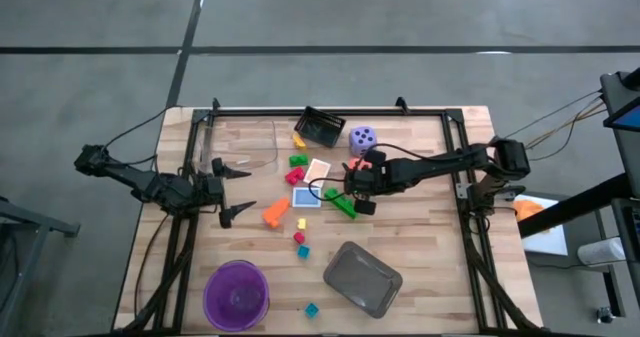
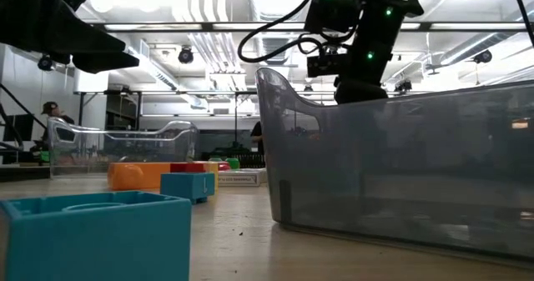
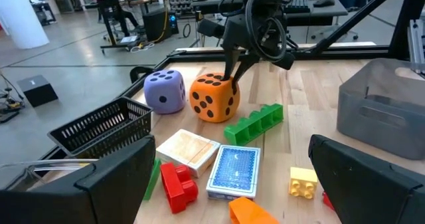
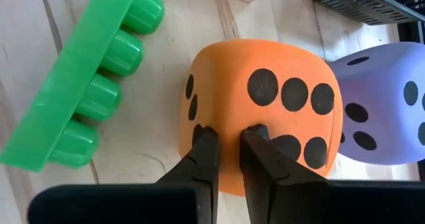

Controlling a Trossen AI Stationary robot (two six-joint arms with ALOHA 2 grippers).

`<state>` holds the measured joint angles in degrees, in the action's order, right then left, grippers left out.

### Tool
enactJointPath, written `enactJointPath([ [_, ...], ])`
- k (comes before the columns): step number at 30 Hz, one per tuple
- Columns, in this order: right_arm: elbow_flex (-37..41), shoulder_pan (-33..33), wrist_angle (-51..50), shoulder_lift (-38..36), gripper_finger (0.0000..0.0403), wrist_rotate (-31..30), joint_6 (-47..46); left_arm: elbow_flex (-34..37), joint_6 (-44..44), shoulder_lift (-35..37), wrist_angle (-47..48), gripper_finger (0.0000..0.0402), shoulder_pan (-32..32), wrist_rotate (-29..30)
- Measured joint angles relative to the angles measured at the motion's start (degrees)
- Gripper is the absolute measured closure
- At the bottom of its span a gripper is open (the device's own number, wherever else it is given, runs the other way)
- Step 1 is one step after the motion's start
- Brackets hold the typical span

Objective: Pick & Place Toys
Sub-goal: Put the orange die into the gray bin

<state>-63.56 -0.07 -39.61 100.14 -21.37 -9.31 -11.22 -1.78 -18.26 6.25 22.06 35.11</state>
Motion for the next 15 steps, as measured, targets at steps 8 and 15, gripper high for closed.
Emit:
enactJointPath([
  [8, 0.7, 1.3, -1.8, -7.3, 0.0384, 2.1, -1.3, 0.0, -1.1, 0.0, 0.0, 0.0003, 0.0, 0.0],
  [15, 2.3, 2.6, 1.4, -17.5, 0.0389, 0.9, -1.7, 0.0, -1.1, 0.0, 0.0, 0.0003, 0.0, 0.0],
])
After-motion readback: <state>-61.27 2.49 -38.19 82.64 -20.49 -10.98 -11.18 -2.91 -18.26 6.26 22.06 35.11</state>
